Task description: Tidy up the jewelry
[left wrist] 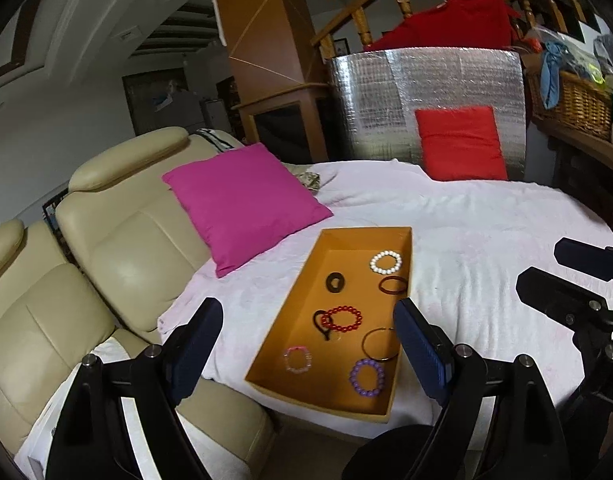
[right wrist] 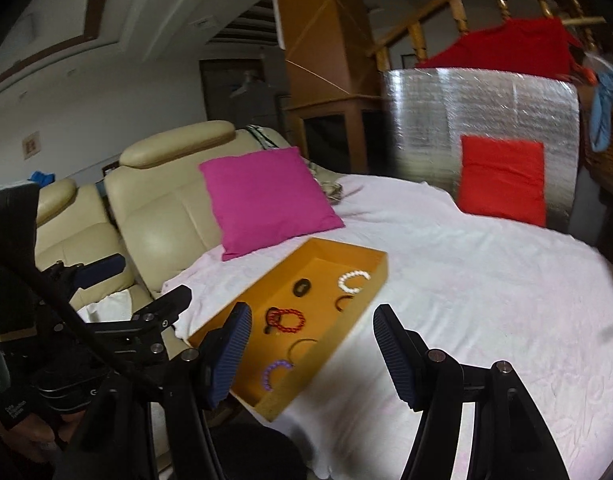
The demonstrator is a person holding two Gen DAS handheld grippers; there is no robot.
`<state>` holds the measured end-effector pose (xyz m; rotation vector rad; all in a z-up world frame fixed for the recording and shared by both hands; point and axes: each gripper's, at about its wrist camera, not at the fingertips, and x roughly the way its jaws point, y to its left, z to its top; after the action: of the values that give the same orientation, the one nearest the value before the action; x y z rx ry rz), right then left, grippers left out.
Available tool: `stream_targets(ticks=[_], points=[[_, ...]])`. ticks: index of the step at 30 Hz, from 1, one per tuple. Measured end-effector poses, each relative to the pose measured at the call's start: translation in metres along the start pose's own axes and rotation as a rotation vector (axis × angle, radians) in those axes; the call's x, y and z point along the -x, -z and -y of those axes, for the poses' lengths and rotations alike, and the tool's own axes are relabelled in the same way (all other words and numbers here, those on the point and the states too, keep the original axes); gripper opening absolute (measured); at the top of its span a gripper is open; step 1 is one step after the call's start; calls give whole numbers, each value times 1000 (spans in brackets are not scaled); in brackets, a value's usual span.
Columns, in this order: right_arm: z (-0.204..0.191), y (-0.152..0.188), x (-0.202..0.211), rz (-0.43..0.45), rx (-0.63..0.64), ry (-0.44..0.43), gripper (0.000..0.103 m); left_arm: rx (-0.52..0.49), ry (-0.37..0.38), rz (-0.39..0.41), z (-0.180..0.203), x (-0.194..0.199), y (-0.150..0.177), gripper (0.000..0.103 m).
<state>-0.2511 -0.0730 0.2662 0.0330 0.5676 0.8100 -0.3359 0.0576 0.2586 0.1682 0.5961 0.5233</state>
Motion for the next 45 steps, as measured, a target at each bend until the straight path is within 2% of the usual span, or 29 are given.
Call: stream_targets(ticks=[7,15,45], points=[[-25,-5,3,3,39,-5,67,54,-26,2,-23,8,3,87],[-39,-10,-5,-14,77,17,67,85,-31,-10,-32,8,5,87],[-43,-17,-36,-55,90,31,67,129,-27,-55,-41,-19,7,88]])
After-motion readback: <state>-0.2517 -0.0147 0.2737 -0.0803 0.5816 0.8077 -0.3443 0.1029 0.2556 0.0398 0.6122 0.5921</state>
